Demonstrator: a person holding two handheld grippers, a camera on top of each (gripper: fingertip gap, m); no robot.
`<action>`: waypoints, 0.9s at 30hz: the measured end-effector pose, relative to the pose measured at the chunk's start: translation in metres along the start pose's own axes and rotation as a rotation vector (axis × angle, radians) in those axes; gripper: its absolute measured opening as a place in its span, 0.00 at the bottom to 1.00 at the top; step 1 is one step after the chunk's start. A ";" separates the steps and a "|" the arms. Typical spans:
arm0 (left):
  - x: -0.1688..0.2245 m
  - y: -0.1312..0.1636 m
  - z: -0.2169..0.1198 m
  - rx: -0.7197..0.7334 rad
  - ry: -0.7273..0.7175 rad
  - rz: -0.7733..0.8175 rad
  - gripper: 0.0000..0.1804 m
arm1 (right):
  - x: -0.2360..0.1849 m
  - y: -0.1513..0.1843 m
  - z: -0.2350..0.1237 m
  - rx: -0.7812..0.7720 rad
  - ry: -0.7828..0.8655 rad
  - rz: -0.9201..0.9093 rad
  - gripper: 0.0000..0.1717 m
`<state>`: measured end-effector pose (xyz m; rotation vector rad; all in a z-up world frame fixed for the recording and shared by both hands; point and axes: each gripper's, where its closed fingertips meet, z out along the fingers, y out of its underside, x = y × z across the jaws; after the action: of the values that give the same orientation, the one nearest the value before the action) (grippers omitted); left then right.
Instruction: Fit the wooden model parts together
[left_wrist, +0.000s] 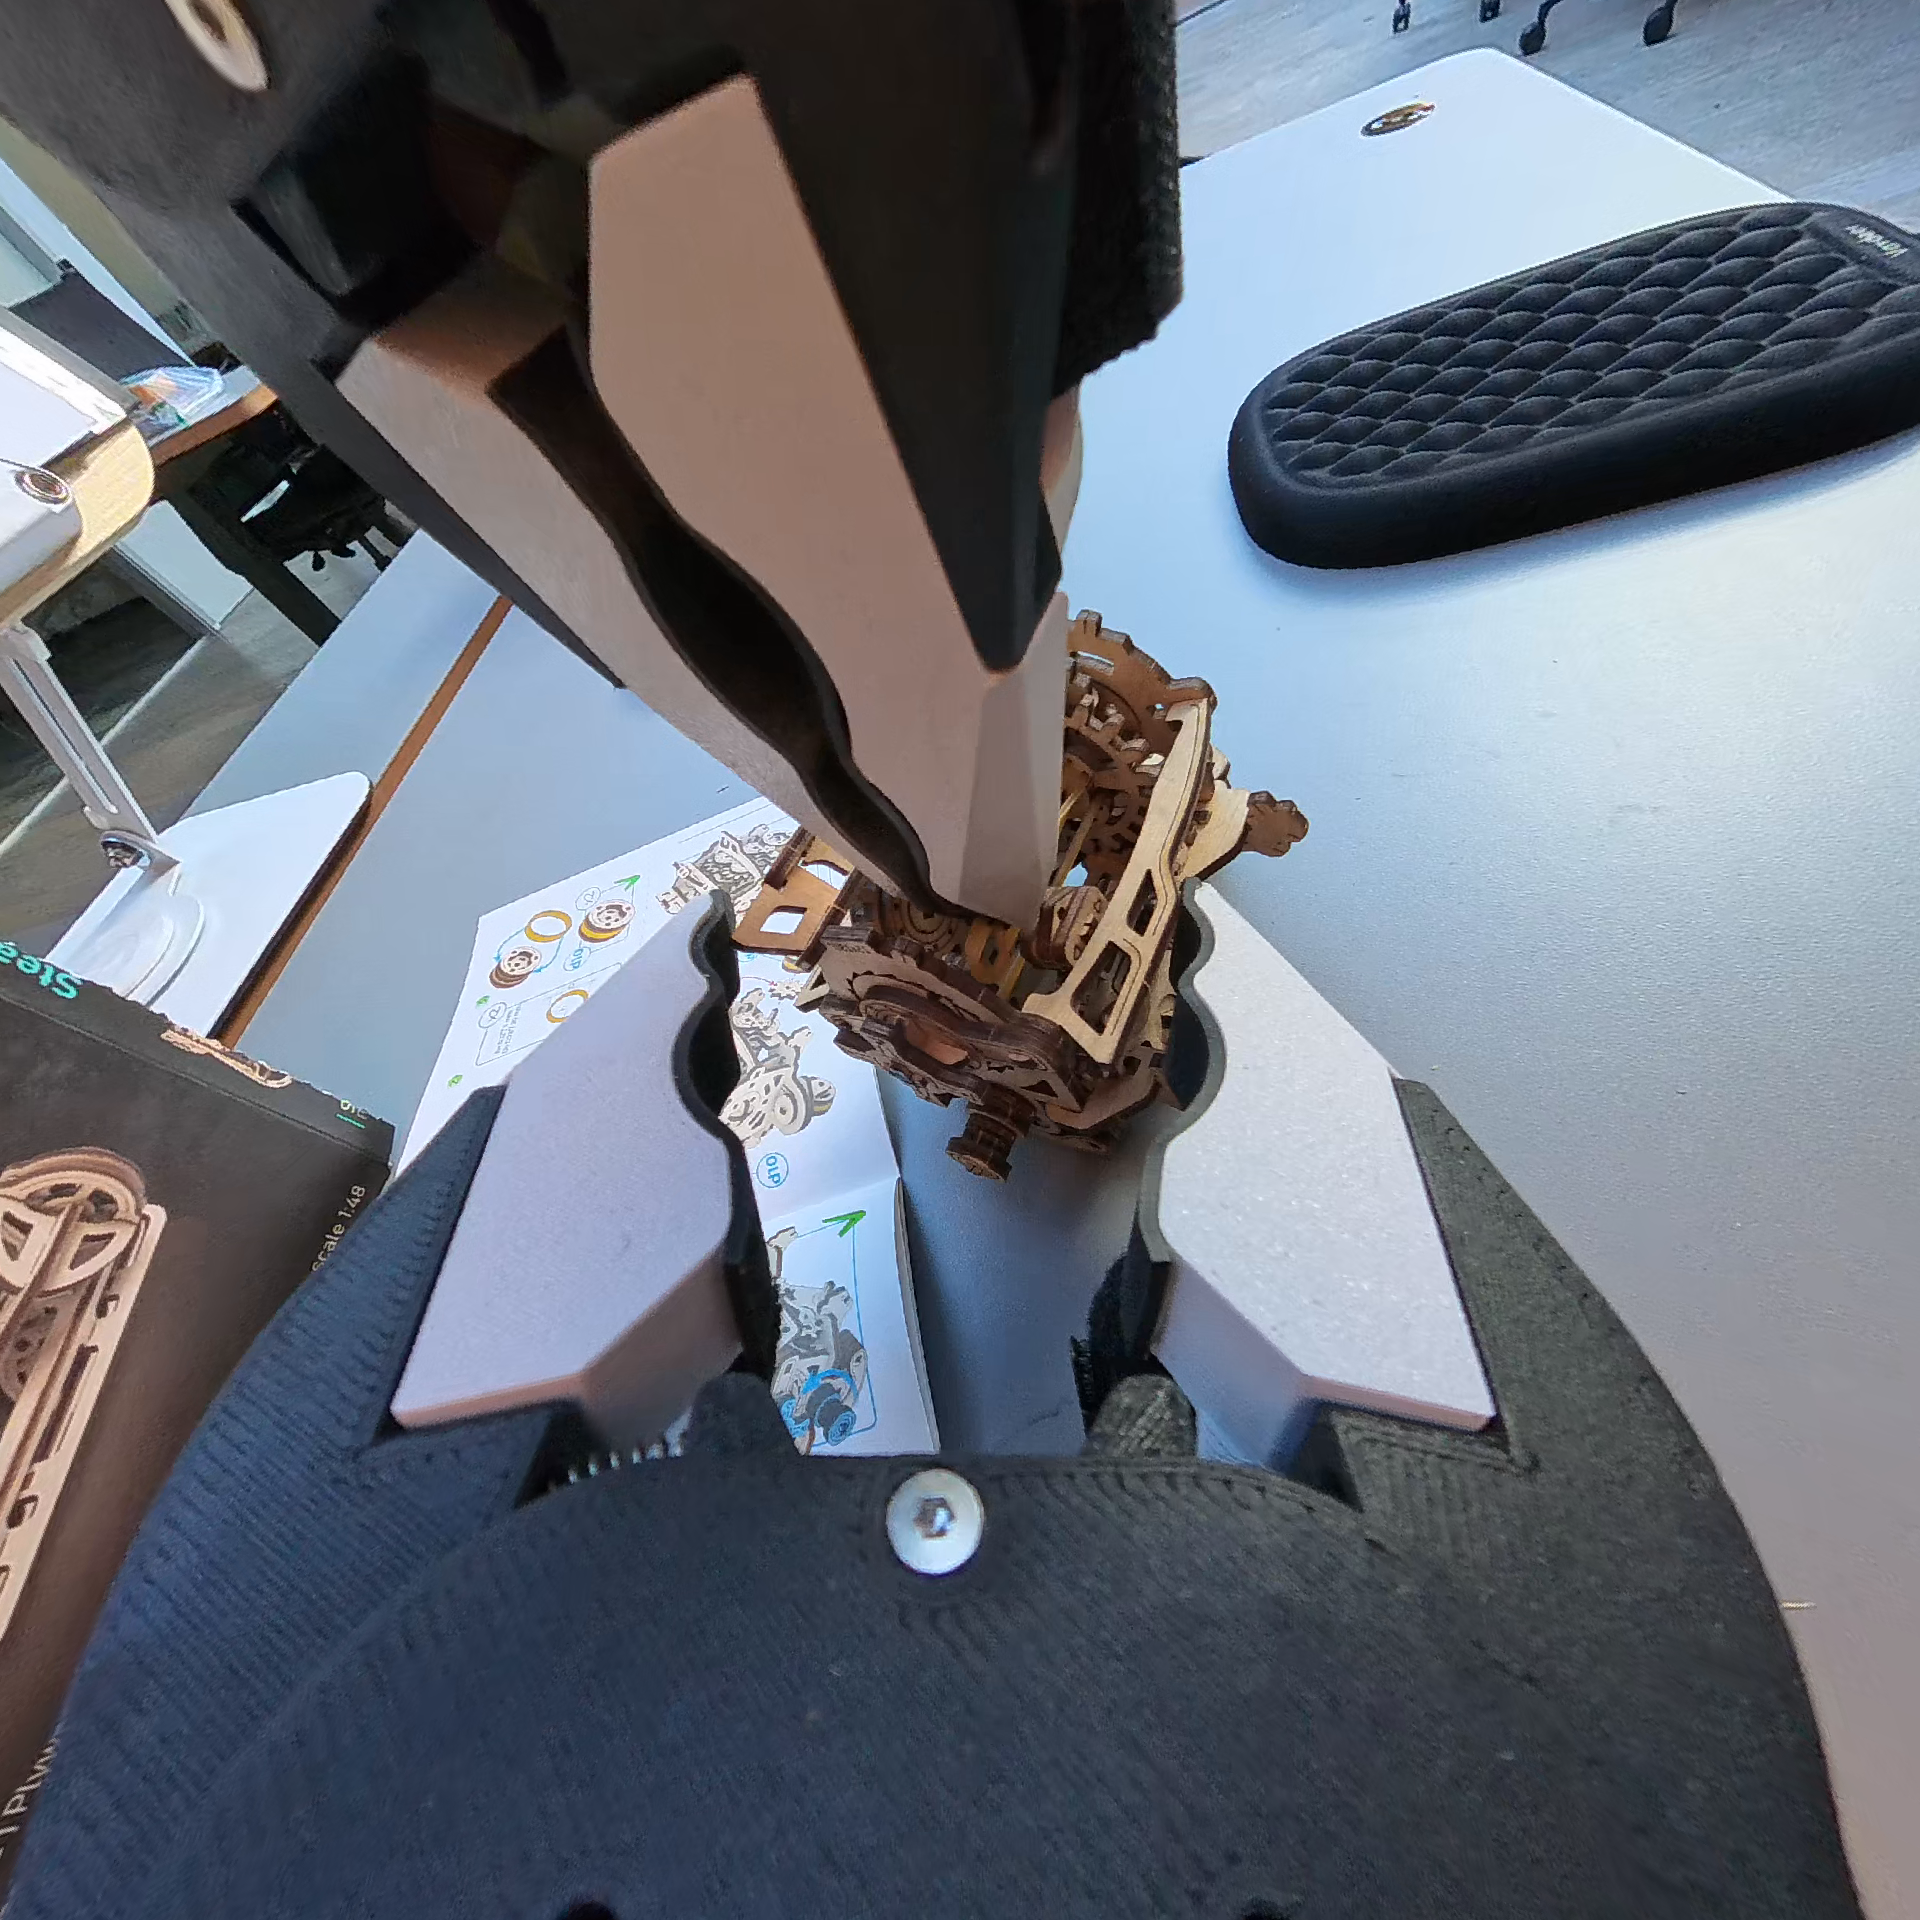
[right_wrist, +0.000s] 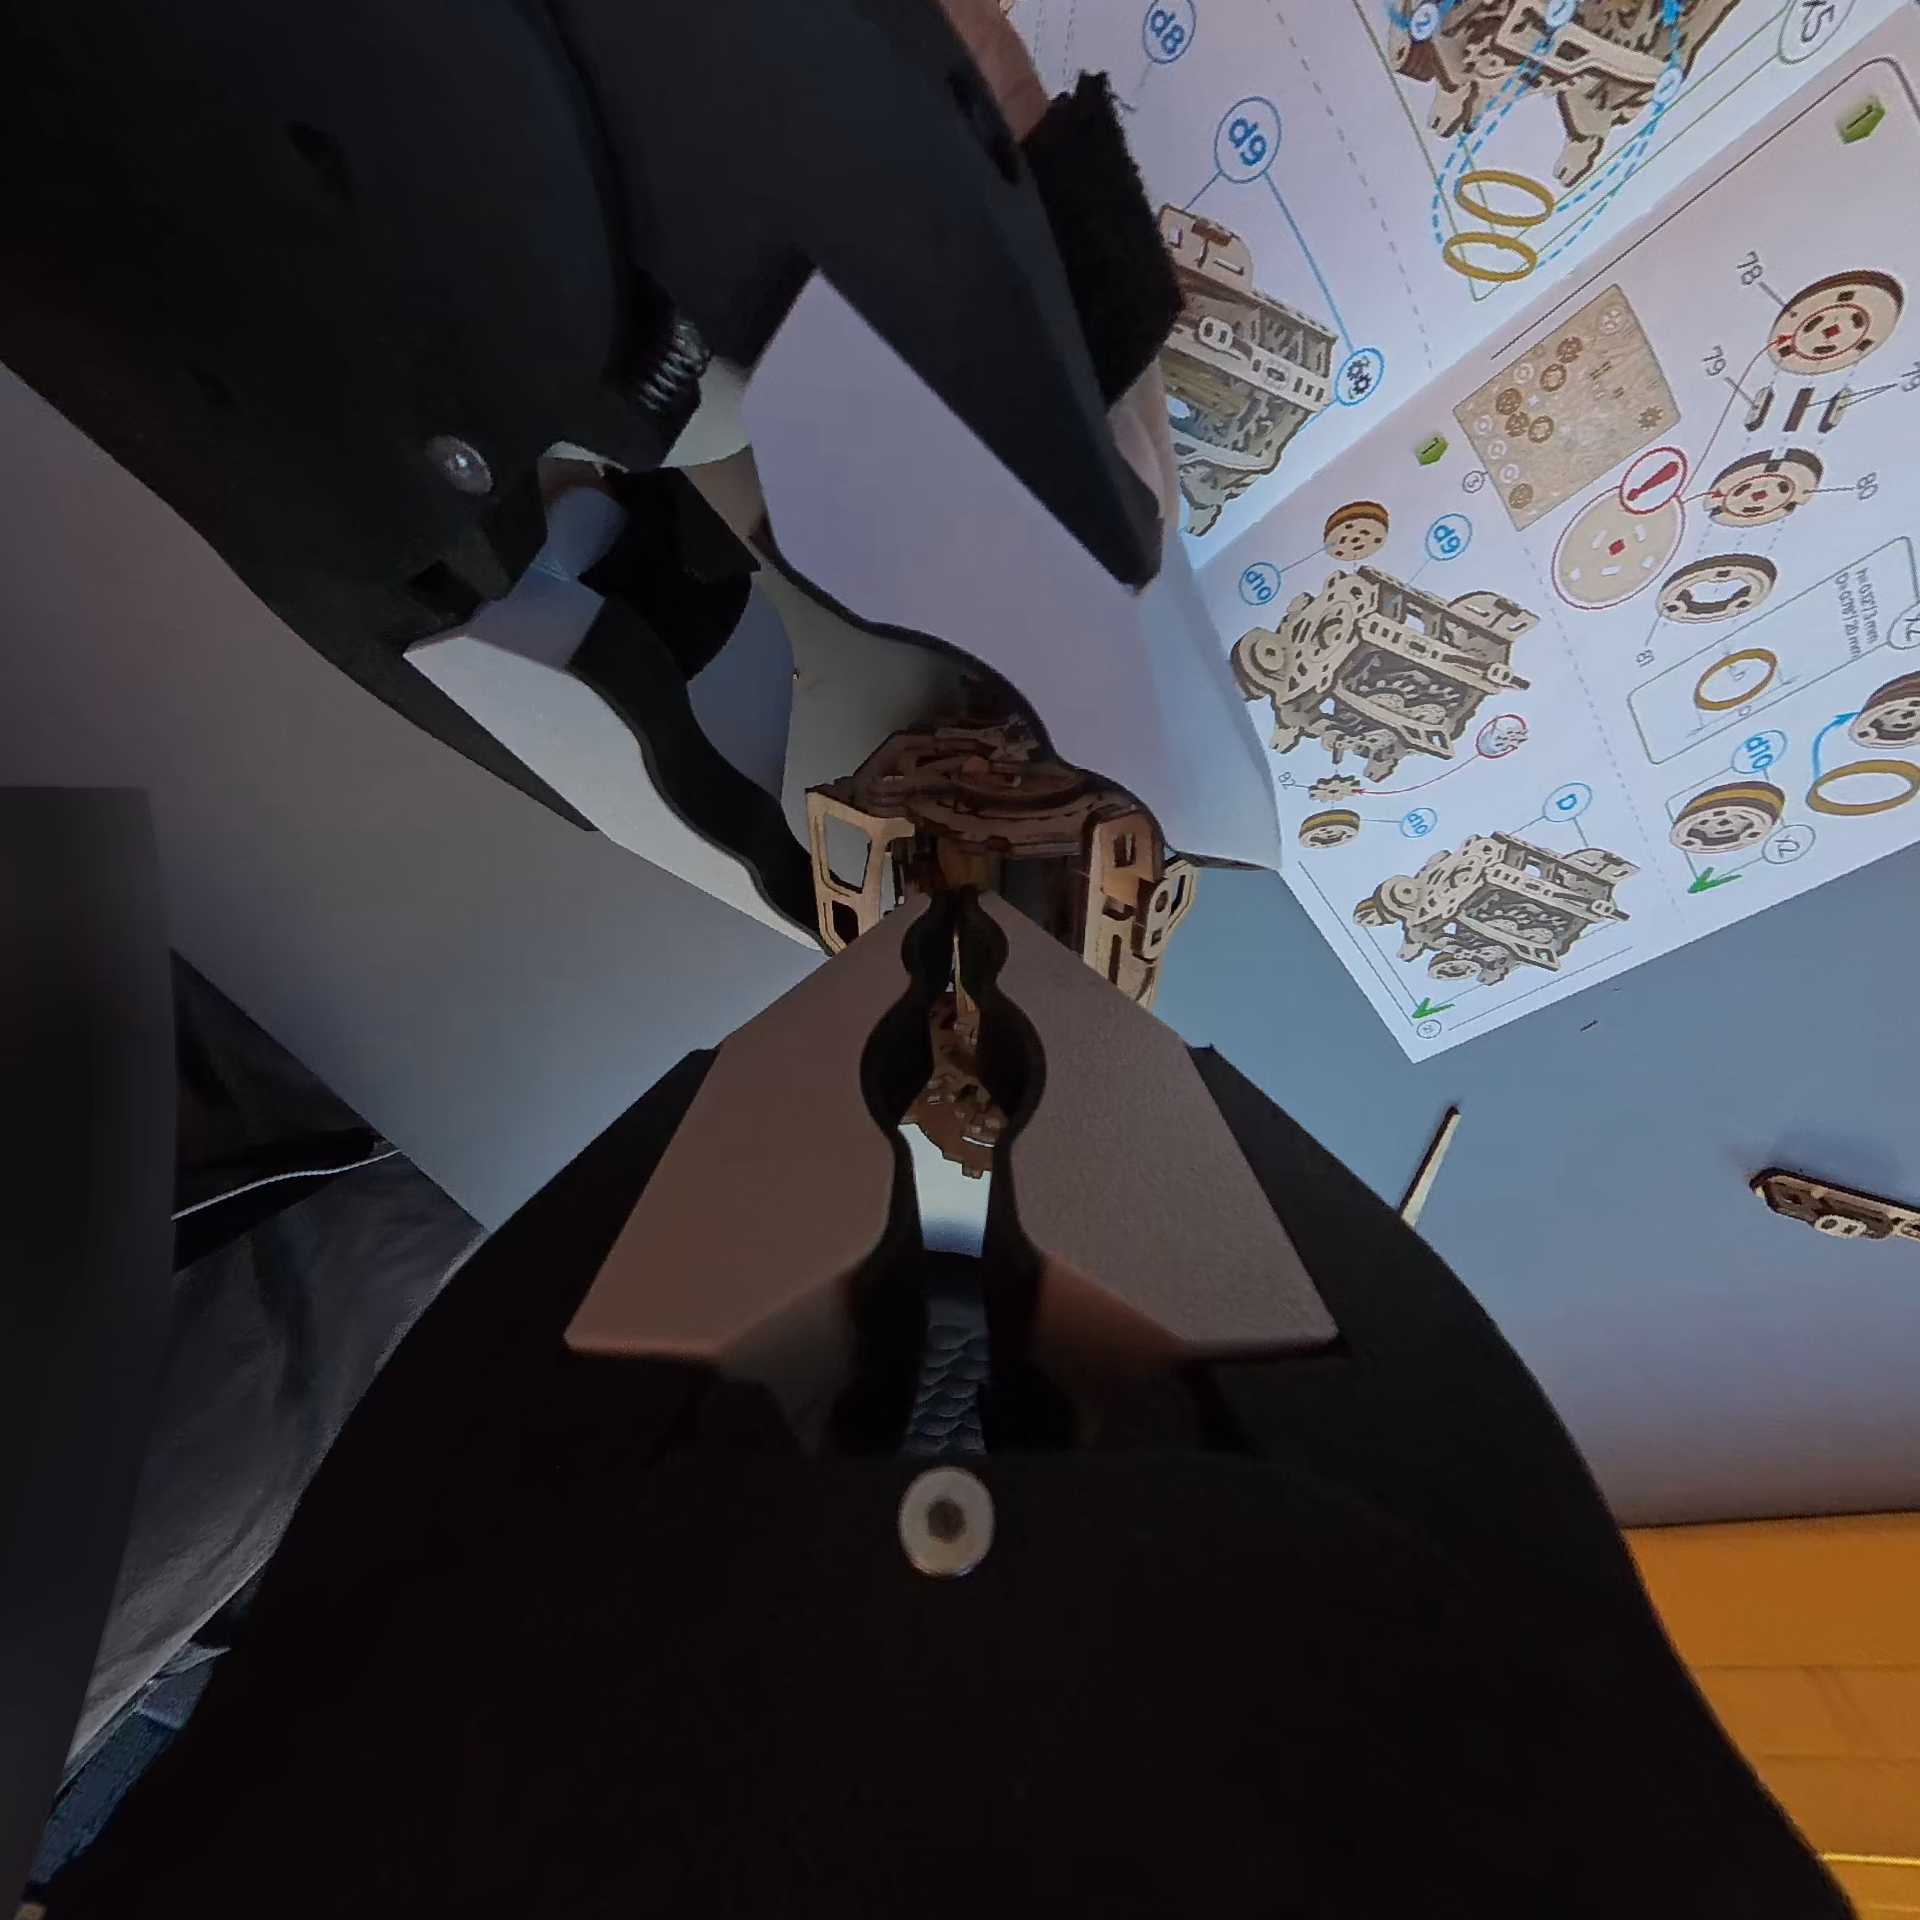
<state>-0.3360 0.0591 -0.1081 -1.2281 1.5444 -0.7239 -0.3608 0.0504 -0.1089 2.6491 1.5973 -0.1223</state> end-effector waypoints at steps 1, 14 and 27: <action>0.000 0.000 0.000 0.000 0.000 0.002 0.46 | 0.000 0.000 0.000 0.004 0.007 -0.008 0.00; 0.001 0.000 0.000 0.004 -0.003 0.020 0.46 | -0.001 0.004 0.000 0.030 -0.035 0.022 0.00; -0.001 0.001 0.000 -0.002 -0.009 0.012 0.46 | 0.003 0.000 0.000 -0.013 -0.019 0.046 0.00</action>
<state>-0.3360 0.0599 -0.1086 -1.2215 1.5445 -0.7087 -0.3596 0.0532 -0.1095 2.6647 1.5244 -0.1341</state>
